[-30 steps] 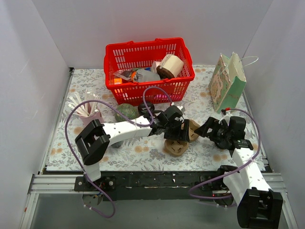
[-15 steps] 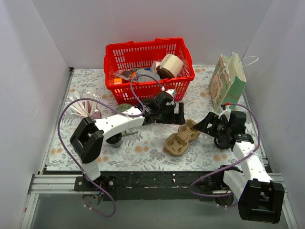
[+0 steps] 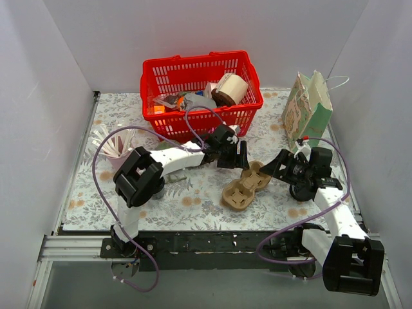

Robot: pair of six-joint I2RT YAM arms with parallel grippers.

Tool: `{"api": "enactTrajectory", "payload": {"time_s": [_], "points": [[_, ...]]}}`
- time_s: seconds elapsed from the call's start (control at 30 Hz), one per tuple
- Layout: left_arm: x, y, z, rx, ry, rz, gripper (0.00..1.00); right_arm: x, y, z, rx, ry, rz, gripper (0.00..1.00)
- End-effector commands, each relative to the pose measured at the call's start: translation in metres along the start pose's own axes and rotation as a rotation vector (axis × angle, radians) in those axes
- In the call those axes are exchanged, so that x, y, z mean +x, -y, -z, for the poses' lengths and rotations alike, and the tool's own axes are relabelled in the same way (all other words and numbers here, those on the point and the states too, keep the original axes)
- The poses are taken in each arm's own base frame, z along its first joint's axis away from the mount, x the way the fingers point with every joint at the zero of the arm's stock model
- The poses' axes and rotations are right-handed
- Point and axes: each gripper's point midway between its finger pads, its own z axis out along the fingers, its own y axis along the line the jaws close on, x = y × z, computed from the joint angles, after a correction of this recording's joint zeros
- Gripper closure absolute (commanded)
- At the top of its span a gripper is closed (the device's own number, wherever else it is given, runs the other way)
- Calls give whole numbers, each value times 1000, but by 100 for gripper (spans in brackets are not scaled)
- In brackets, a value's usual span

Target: Pack the takeout coffee

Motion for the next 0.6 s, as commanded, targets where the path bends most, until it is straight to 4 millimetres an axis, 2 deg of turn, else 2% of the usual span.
{"api": "enactTrajectory", "payload": {"time_s": [0.0, 0.1, 0.23, 0.37, 0.43, 0.47, 0.57], "points": [[-20, 29, 2, 94, 50, -70, 36, -23, -21, 8, -47, 62, 93, 11], [-18, 28, -3, 68, 61, -102, 38, -25, -23, 12, -33, 80, 107, 11], [-12, 20, -18, 10, 58, -146, 49, -23, -18, 15, 1, 87, 106, 11], [-8, 17, -25, -8, 41, -163, 52, -21, -13, 15, 24, 82, 101, 11], [-8, 17, -26, -14, 45, -165, 61, -18, -10, 16, 40, 75, 94, 10], [-9, 18, -26, -16, 48, -167, 72, -17, -10, 16, 42, 77, 96, 10], [-8, 18, -26, -19, 48, -164, 85, -18, -10, 17, 43, 81, 98, 11]]}}
